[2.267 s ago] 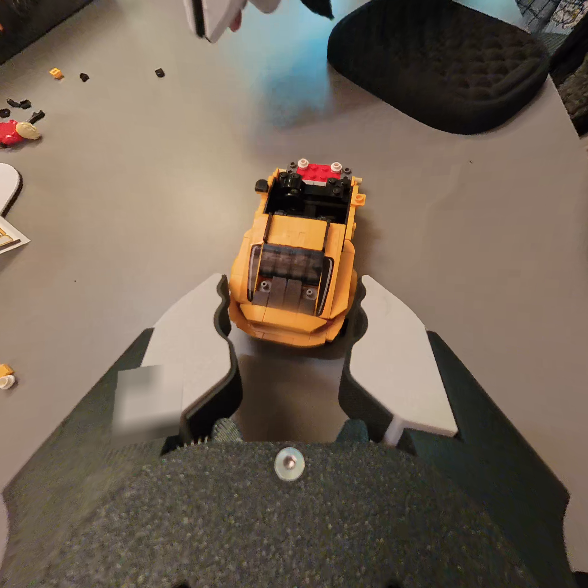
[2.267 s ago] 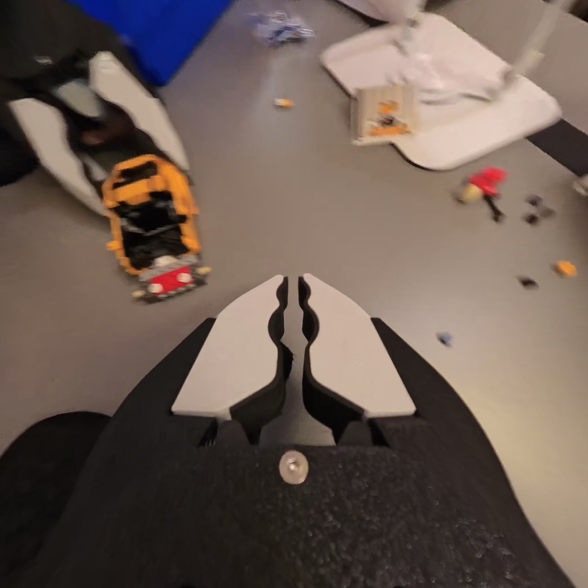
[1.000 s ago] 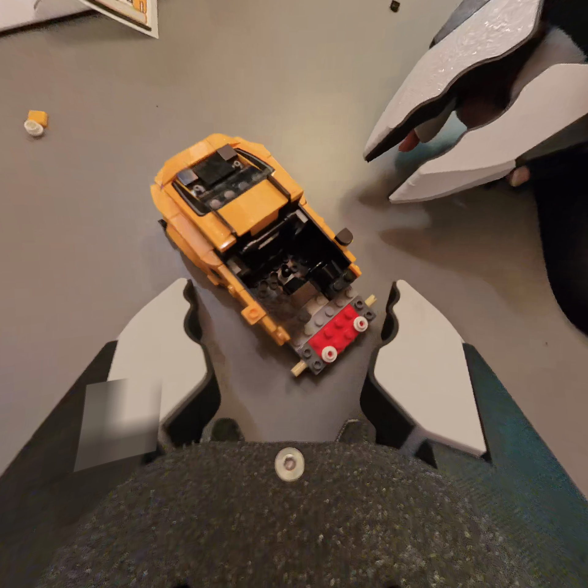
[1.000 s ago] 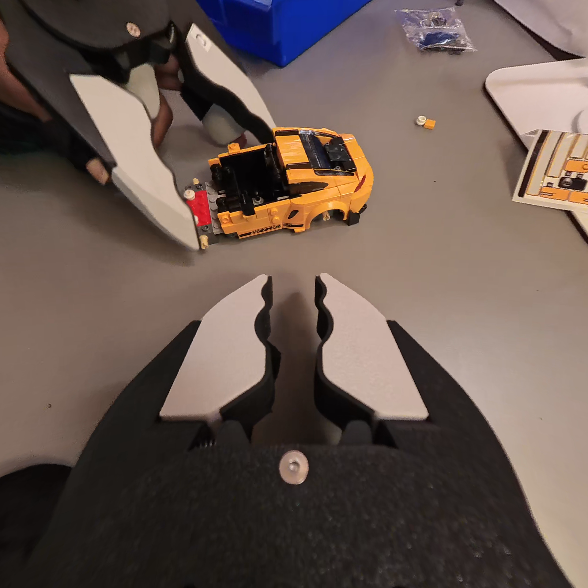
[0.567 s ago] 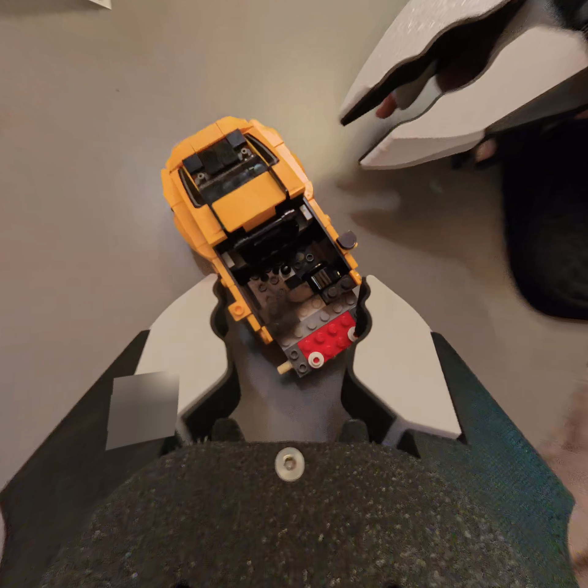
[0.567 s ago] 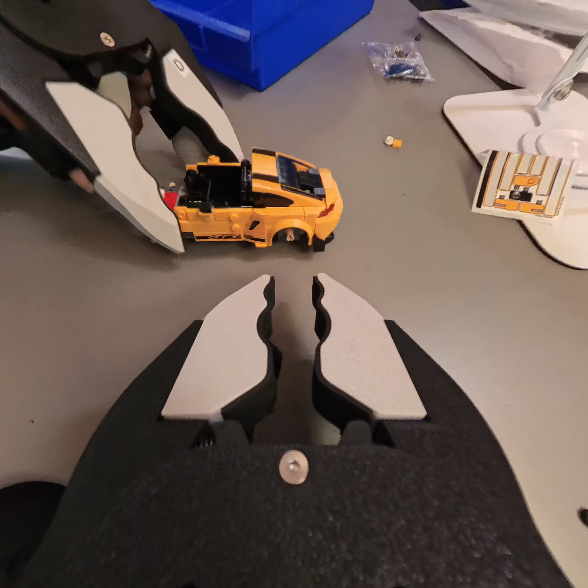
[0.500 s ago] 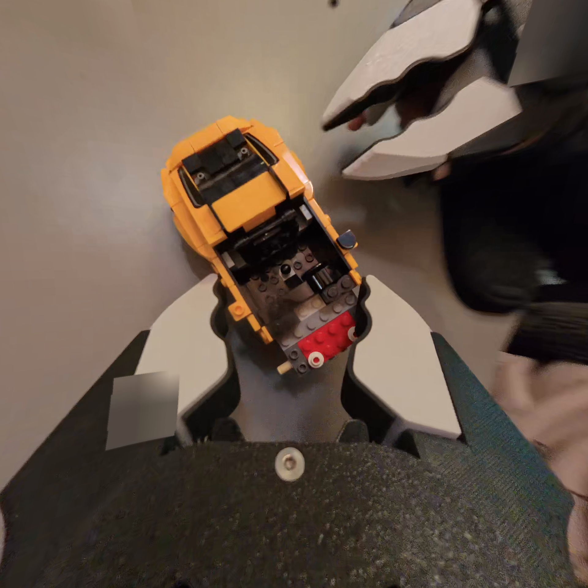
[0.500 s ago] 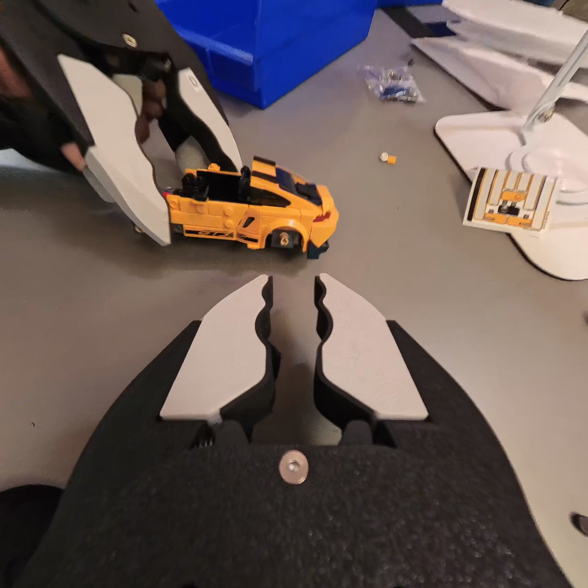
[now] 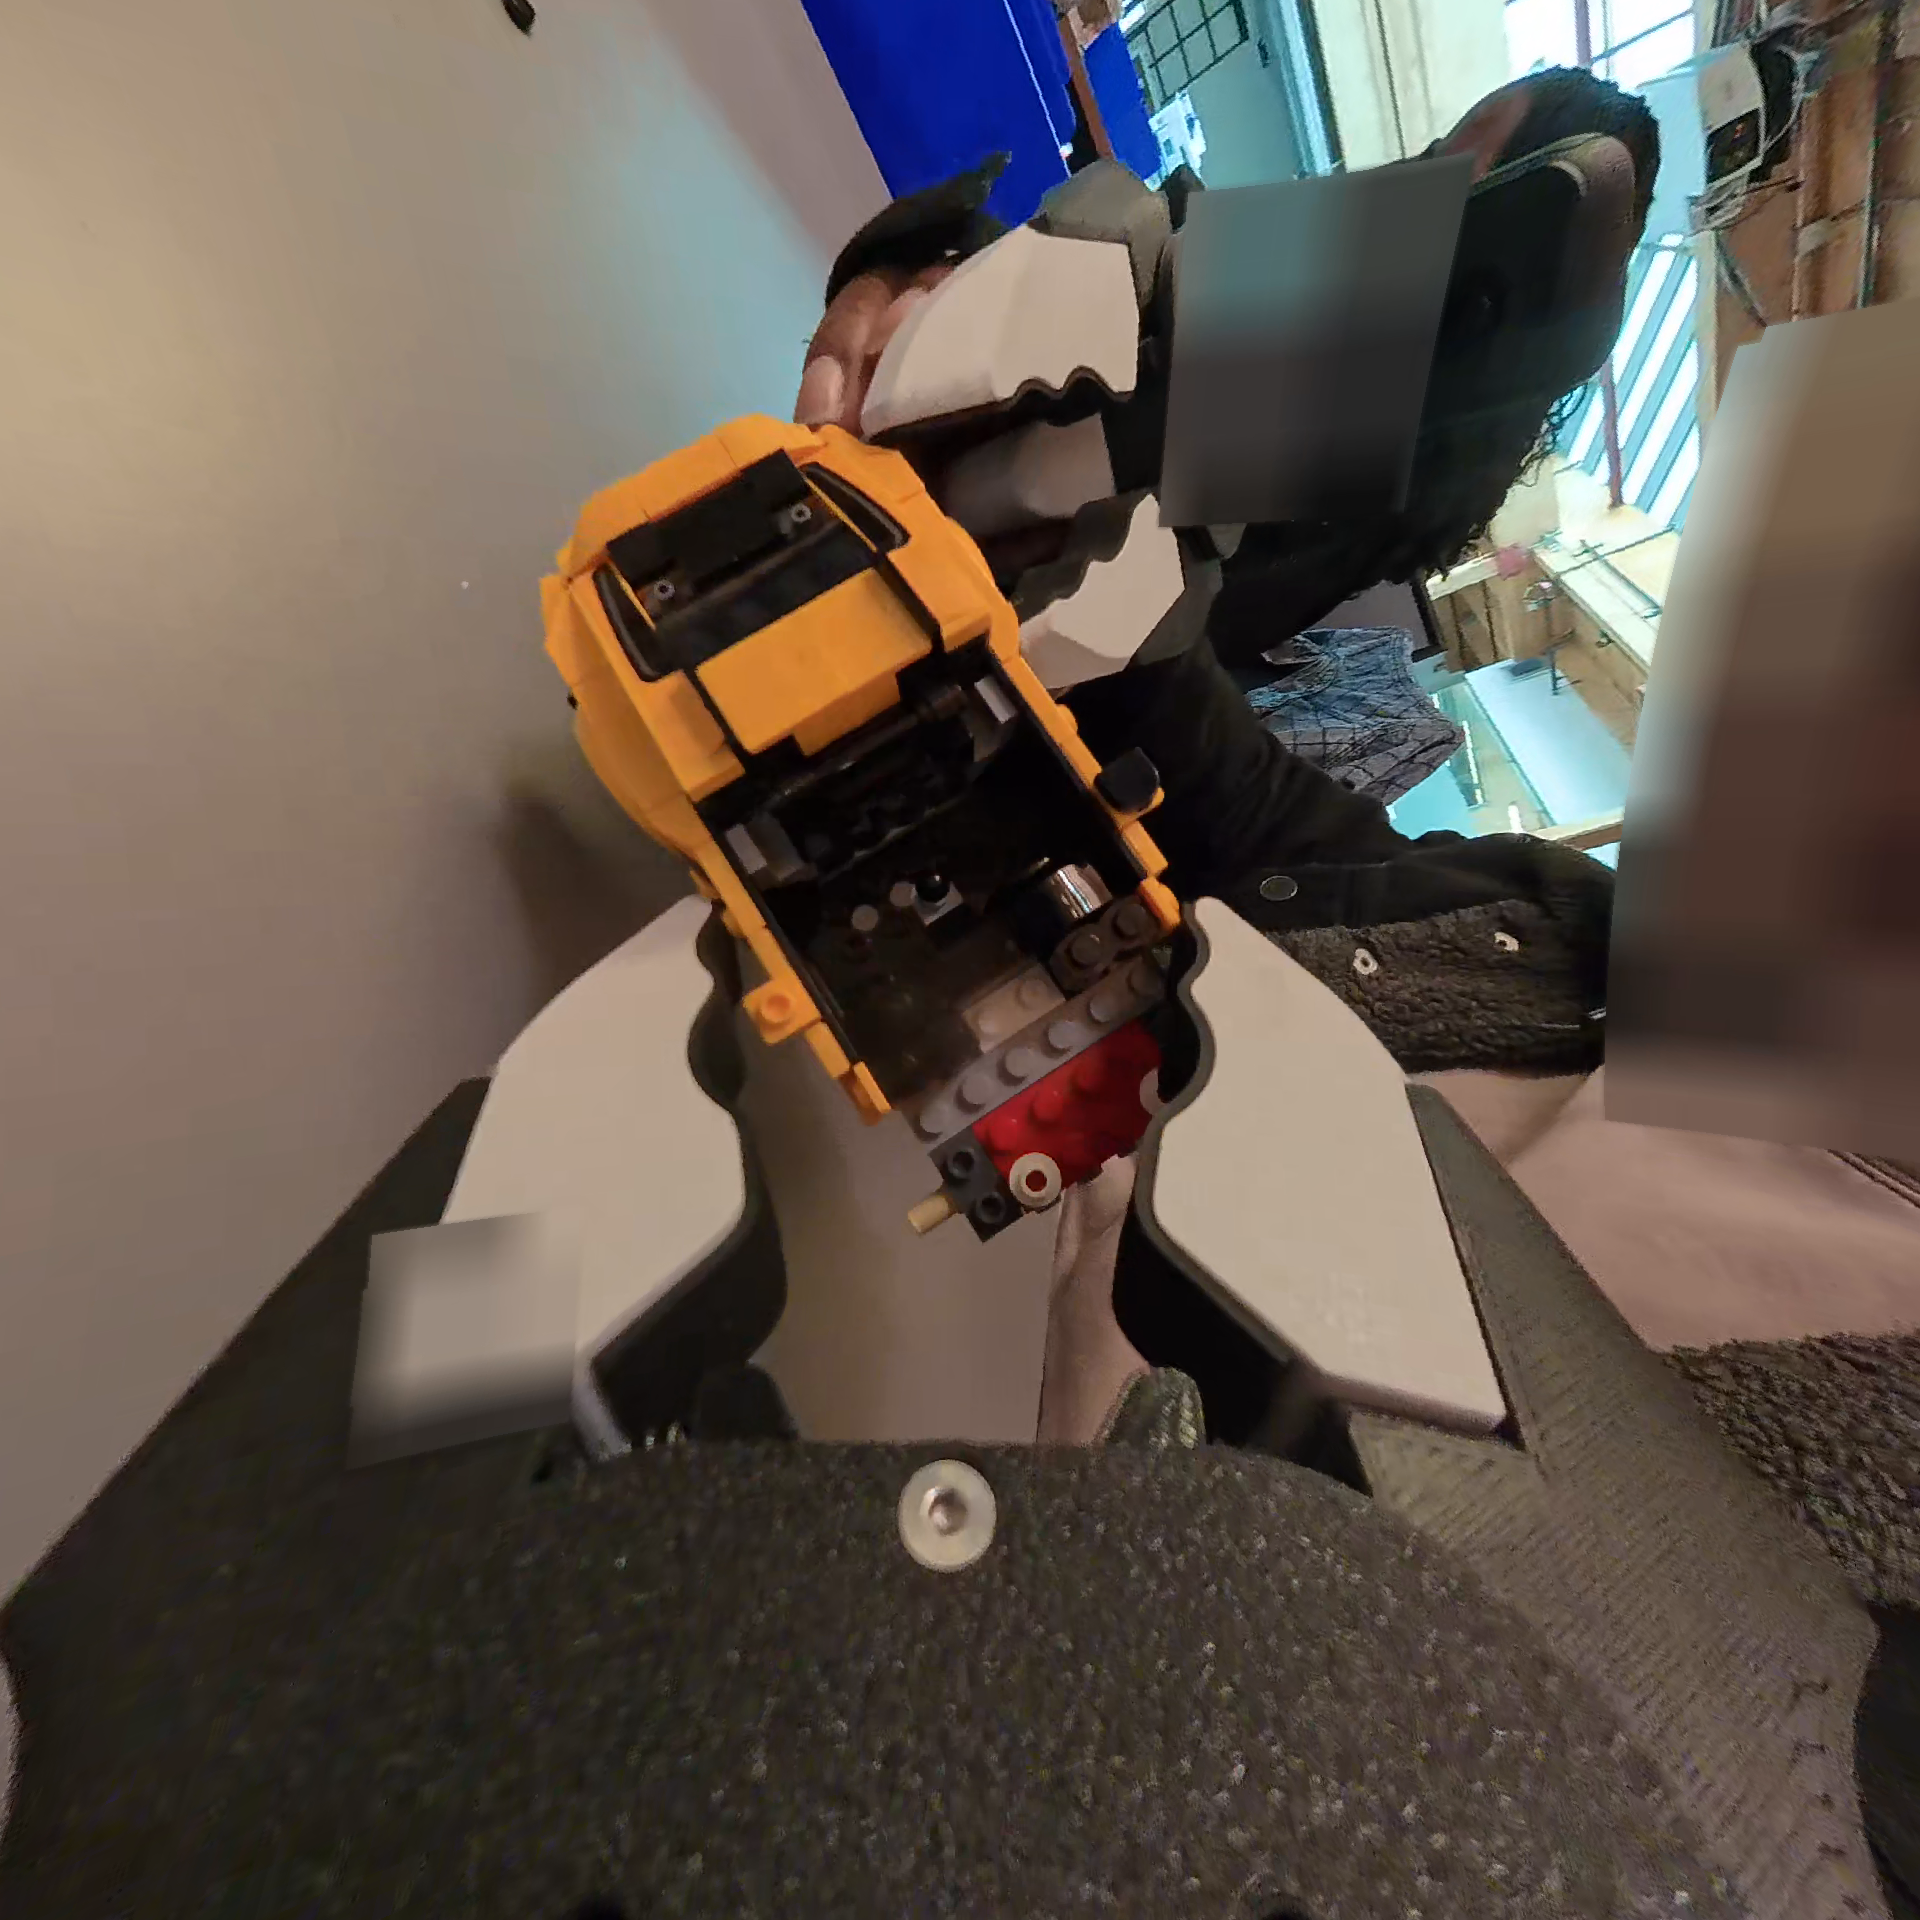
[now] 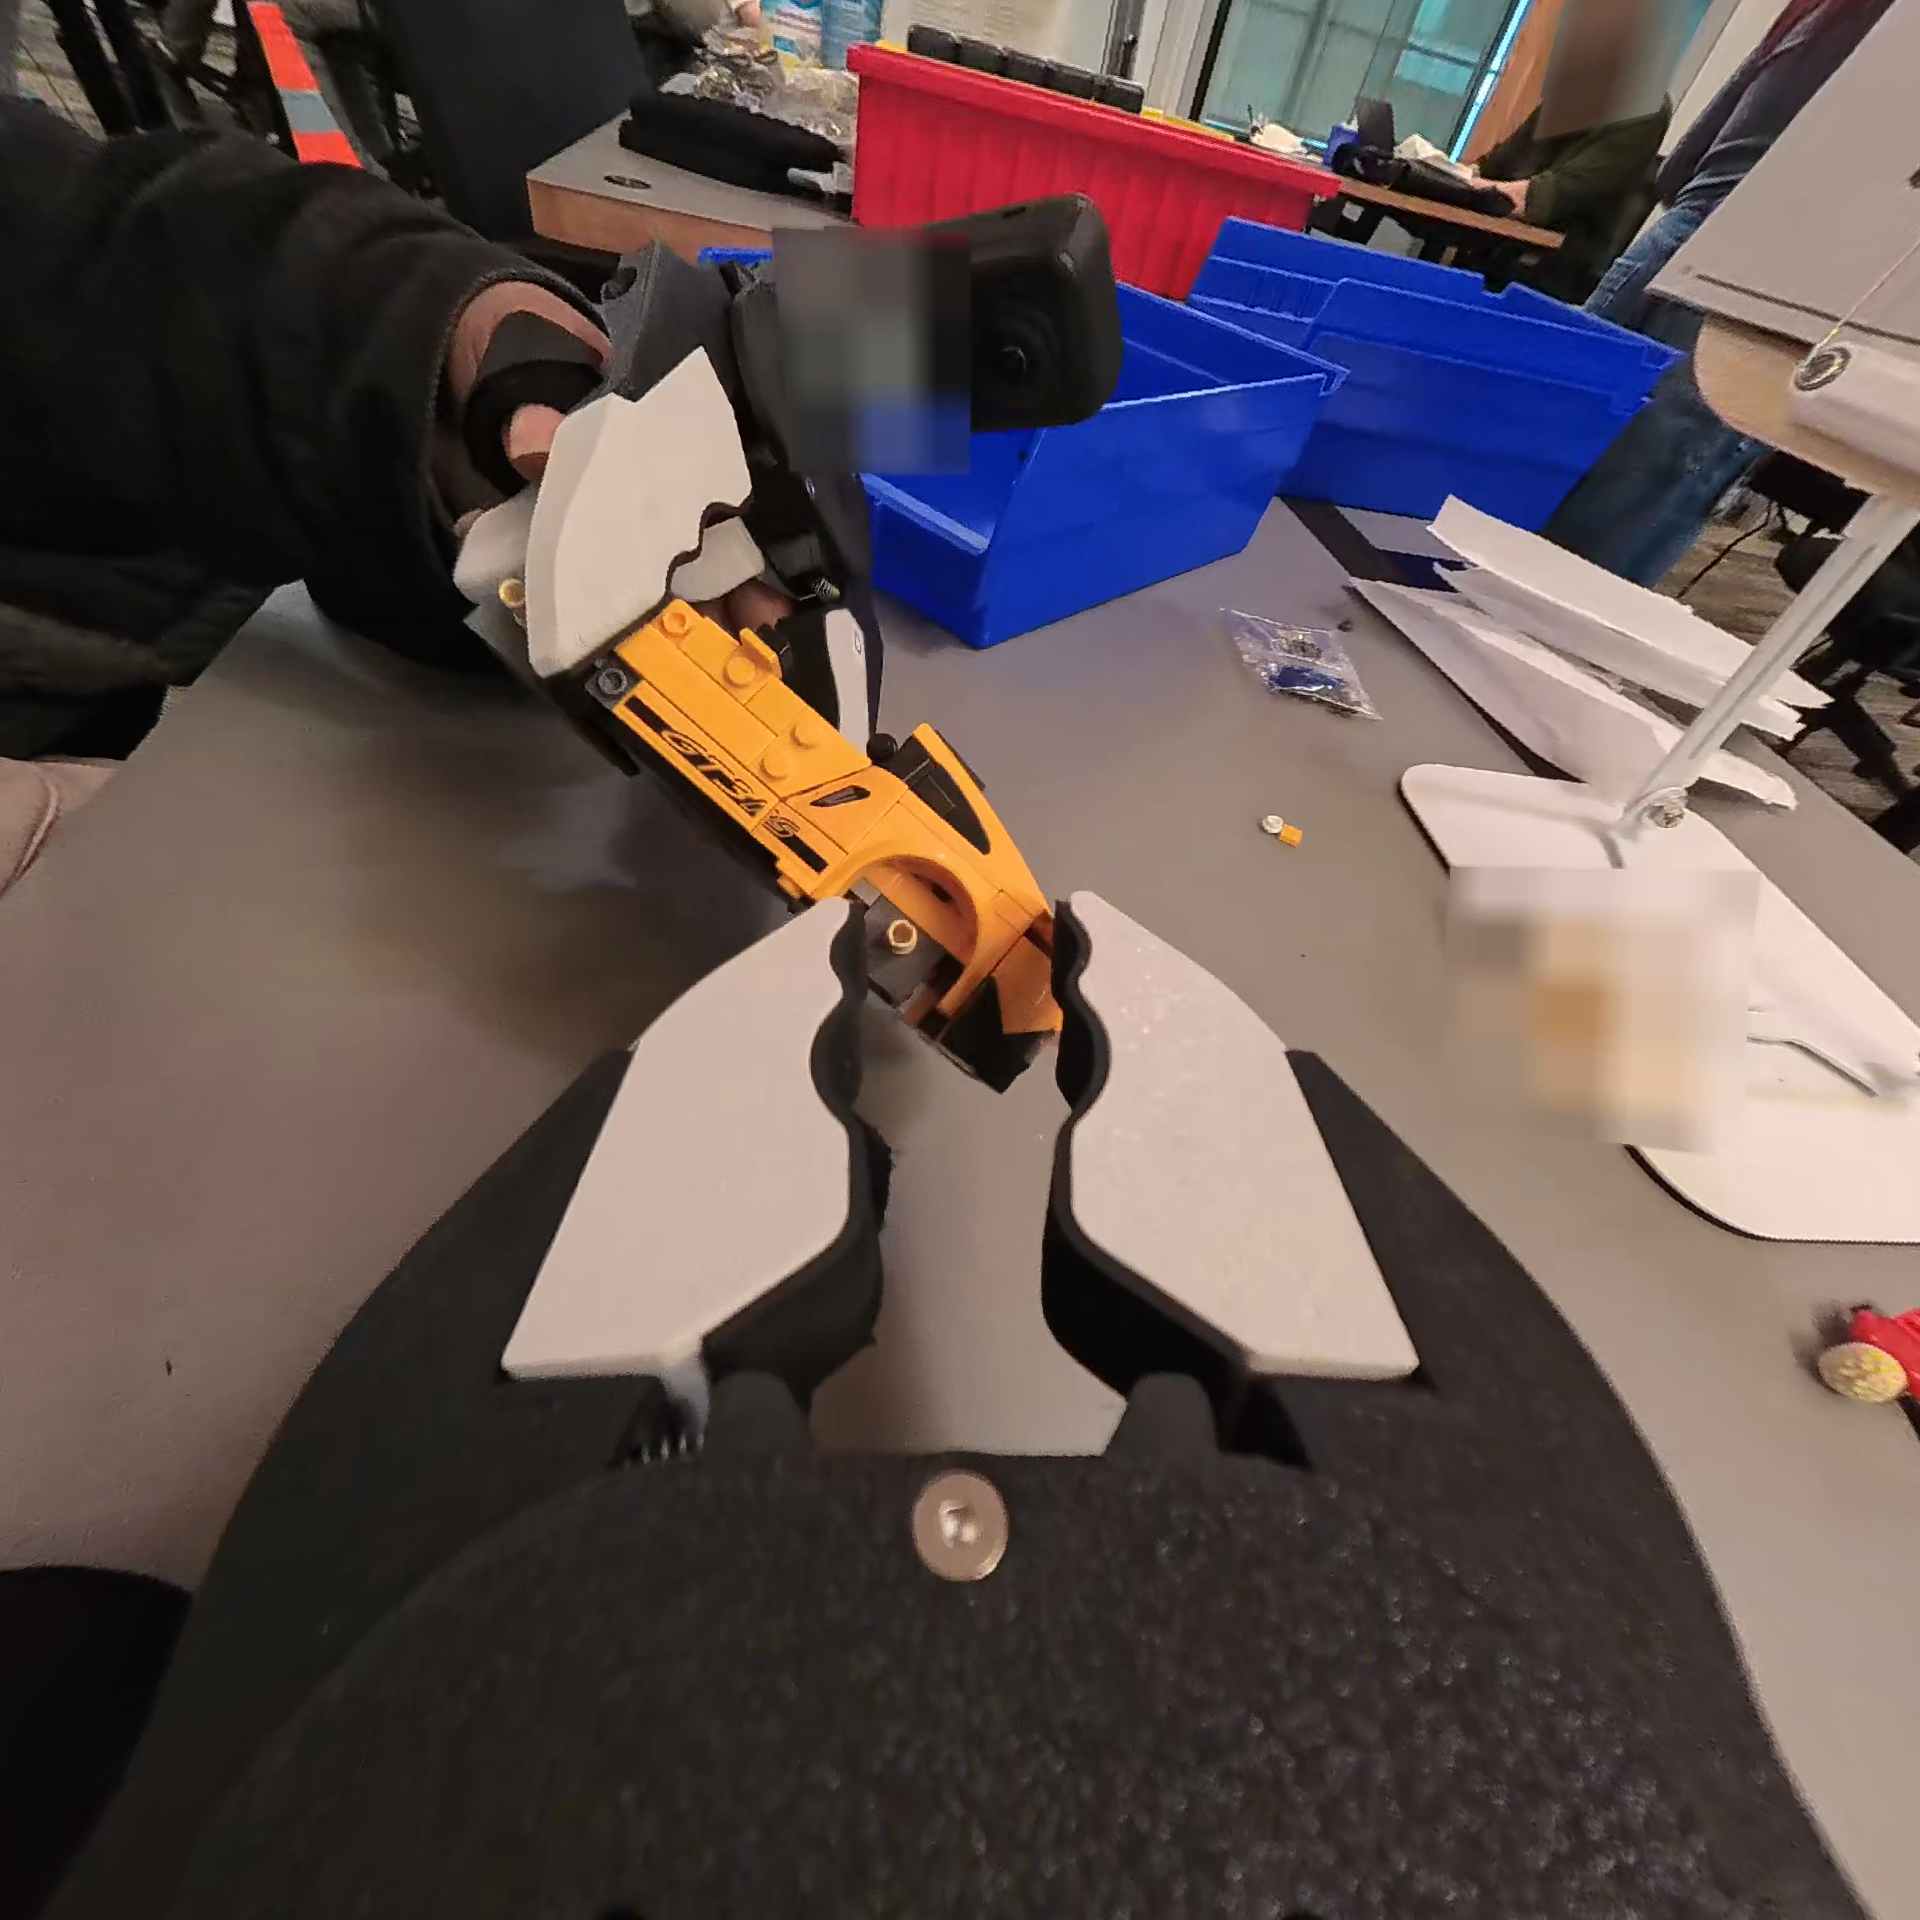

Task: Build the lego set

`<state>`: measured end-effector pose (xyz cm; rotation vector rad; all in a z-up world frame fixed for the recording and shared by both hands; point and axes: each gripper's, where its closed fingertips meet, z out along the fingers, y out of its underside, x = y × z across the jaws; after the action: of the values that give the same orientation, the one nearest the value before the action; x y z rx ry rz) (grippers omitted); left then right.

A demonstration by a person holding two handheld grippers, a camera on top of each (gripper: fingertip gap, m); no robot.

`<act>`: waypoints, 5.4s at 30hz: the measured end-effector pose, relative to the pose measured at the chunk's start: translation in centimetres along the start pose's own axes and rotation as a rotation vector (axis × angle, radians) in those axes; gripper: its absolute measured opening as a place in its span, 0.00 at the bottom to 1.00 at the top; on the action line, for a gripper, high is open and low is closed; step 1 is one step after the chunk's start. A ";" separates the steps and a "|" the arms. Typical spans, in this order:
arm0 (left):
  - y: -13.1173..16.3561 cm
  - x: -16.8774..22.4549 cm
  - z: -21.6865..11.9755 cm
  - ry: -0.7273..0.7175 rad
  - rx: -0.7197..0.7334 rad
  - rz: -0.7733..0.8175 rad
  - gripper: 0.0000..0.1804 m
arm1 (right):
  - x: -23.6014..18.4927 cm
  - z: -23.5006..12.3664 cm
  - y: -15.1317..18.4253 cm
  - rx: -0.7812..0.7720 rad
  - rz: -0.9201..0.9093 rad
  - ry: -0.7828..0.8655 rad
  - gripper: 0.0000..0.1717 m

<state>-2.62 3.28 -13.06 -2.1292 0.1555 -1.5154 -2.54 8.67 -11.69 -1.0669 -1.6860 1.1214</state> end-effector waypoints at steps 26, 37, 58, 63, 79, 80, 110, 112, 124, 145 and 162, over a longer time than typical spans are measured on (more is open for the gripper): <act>-0.6 -8.3 -0.8 -1.039 -0.031 0.597 0.44 | -1.1 0.9 2.5 -0.138 0.003 -0.059 0.13; -0.3 -7.3 -1.5 -0.973 -0.022 0.543 0.46 | -0.4 1.1 3.9 -0.206 0.025 -0.034 0.12; 3.7 -5.3 -2.2 -0.496 -0.320 0.710 0.37 | -3.6 2.4 4.2 -0.342 0.310 -0.195 0.41; 4.4 -4.6 -0.4 -0.431 -0.354 0.771 0.38 | -3.4 2.7 4.8 -0.398 0.407 -0.244 0.47; 2.2 -2.6 1.5 -0.322 -0.334 1.035 0.33 | 1.9 0.9 5.0 -0.500 0.308 -0.220 0.42; 1.2 -2.5 0.6 -0.342 -0.289 1.031 0.33 | 2.8 0.0 4.8 -0.481 0.310 -0.169 0.39; -2.3 -9.9 -2.2 -0.484 -0.423 1.098 0.38 | 14.3 -10.8 14.6 -0.675 0.509 0.397 0.07; -2.6 -10.1 -2.5 -0.495 -0.411 1.079 0.36 | 14.2 -10.8 14.6 -0.684 0.517 0.374 0.04; -2.8 -2.9 -3.2 -0.143 -0.202 0.828 0.27 | -2.5 -3.3 2.5 -0.409 0.016 -0.235 0.04; 5.9 -3.2 0.7 -0.068 -0.541 0.985 0.21 | -11.8 2.0 6.3 -0.652 -0.068 -0.531 0.23; 8.5 -3.5 1.9 -0.094 -0.647 1.113 0.23 | -11.5 2.8 5.8 -0.621 0.042 -0.430 0.34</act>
<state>-0.47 -2.02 -20.43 -1.8951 1.6517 -0.7054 -0.58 -1.42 -19.97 -1.2960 -2.4644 0.9096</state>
